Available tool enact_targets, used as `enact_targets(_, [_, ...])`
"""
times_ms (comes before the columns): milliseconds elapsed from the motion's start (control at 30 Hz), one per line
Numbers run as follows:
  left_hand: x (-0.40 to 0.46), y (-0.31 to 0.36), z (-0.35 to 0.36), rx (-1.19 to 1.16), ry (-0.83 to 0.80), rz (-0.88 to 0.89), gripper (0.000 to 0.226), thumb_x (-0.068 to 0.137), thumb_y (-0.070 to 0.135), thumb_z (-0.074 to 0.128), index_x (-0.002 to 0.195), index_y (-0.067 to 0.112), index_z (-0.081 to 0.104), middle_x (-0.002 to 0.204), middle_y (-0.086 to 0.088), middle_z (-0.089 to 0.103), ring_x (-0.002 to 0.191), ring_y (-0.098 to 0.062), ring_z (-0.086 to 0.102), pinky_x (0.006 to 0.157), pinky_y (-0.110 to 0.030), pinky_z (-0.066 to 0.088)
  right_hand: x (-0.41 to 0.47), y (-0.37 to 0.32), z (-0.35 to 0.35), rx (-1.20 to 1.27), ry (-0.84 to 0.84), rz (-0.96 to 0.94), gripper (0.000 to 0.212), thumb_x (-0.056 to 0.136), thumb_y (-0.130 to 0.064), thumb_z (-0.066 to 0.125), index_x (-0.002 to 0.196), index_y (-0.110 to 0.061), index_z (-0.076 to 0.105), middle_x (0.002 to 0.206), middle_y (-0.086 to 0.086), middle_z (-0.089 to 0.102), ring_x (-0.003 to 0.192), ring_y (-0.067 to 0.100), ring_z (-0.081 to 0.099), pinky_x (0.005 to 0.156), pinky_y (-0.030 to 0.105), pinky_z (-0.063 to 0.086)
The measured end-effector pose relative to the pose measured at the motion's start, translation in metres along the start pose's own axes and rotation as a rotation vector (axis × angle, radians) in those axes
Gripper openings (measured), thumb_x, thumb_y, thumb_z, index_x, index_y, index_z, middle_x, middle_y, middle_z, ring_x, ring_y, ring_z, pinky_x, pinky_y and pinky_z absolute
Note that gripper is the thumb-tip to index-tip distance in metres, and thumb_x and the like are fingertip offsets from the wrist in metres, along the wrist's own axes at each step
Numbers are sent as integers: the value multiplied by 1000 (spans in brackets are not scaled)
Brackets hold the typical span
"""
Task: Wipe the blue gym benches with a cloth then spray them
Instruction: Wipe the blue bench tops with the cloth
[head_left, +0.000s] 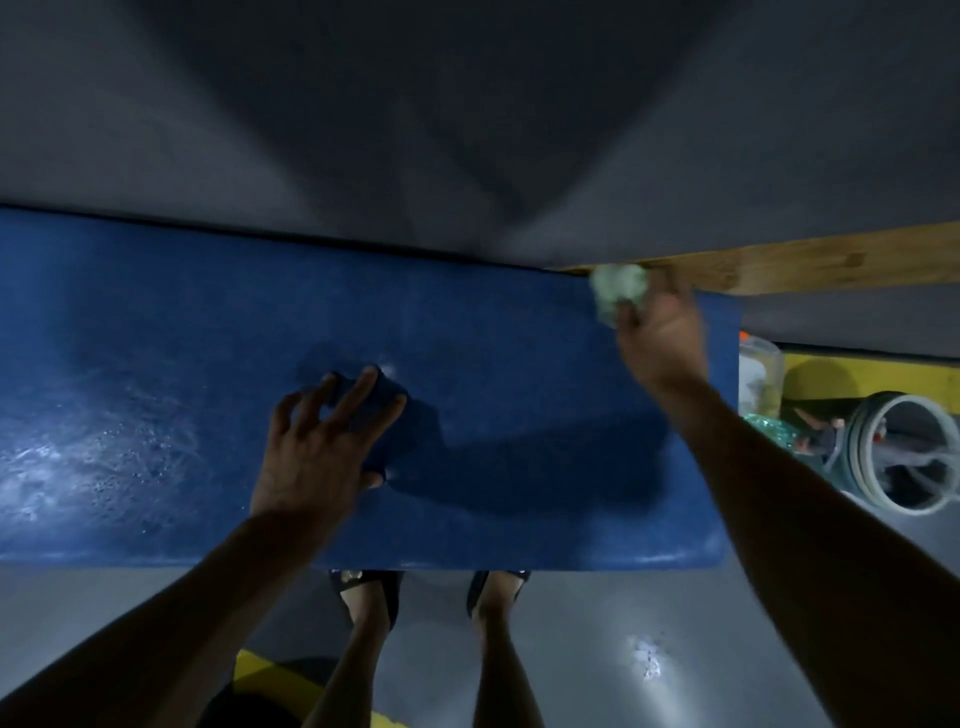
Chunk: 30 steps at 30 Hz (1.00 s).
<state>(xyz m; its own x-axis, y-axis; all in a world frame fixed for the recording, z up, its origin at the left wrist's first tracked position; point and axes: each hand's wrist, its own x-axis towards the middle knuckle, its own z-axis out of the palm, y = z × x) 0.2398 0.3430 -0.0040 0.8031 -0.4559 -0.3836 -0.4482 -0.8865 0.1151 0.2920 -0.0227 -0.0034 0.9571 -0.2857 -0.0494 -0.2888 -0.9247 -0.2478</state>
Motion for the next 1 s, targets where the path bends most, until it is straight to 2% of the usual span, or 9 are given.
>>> enact_targets(100, [1, -1, -2, -12, -12, -3, 100, 49, 38, 94, 140, 32, 51, 154, -4, 40, 127, -44, 48, 96, -58, 42, -4, 16, -10, 43, 86, 274, 45, 89, -24, 49, 126, 2, 50, 130, 25, 49, 110, 41, 50, 89, 39, 38])
enact_targets(200, [2, 0, -1, -7, -7, 2, 99, 49, 37, 94, 139, 31, 53, 152, -5, 42, 125, -45, 49, 94, -57, 43, -8, -48, 17, 150, 155, 456, 37, 88, -19, 58, 121, -1, 55, 128, 21, 50, 105, 39, 54, 84, 35, 38])
enact_targets(333, [3, -3, -1, -3, -3, 15, 100, 49, 40, 94, 139, 32, 51, 153, -4, 42, 125, -44, 50, 92, -57, 44, -21, -163, 53, 198, -3, 101, 35, 89, -18, 61, 122, -10, 53, 128, 9, 47, 91, 16, 56, 75, 21, 44])
enact_targets(400, [3, -2, -1, 14, -3, 17, 101, 50, 42, 93, 141, 33, 49, 153, -3, 41, 126, -43, 49, 92, -57, 42, -23, -178, 50, 143, -97, -104, 35, 88, -16, 62, 121, -12, 51, 131, 8, 41, 85, 21, 61, 69, 33, 54])
enact_targets(500, [3, -2, -1, 6, 10, 6, 101, 49, 41, 93, 140, 33, 50, 153, -3, 42, 126, -43, 49, 91, -57, 42, -16, -124, 32, 6, -118, -208, 42, 89, -15, 56, 130, -12, 47, 137, 13, 40, 91, 36, 60, 70, 43, 51])
enact_targets(633, [3, -2, 1, -20, -4, -2, 100, 50, 40, 93, 140, 33, 49, 153, -2, 41, 128, -43, 47, 93, -59, 43, -23, -6, -1, -35, 49, 122, 48, 91, -31, 40, 127, 1, 48, 126, 26, 47, 100, 43, 52, 82, 43, 41])
enact_targets(767, [3, 0, 0, -26, -15, -21, 100, 53, 40, 92, 142, 34, 46, 155, -2, 38, 131, -43, 43, 96, -60, 41, -37, -31, 13, 23, 189, 489, 44, 86, -20, 46, 125, -1, 48, 125, 21, 44, 96, 41, 53, 79, 40, 42])
enact_targets(867, [2, 0, -1, -33, -2, -12, 100, 52, 39, 92, 141, 34, 47, 154, -2, 39, 130, -43, 44, 95, -59, 42, -51, -110, 50, 21, 86, 300, 44, 91, -12, 44, 134, -6, 43, 130, 15, 44, 104, 29, 54, 86, 25, 41])
enact_targets(1000, [2, -4, 1, -23, 16, 13, 102, 50, 39, 93, 141, 33, 49, 154, -2, 40, 128, -43, 47, 93, -58, 42, -71, -150, 48, 52, -125, -104, 53, 82, -7, 63, 132, -10, 46, 123, 15, 47, 77, 31, 62, 61, 40, 57])
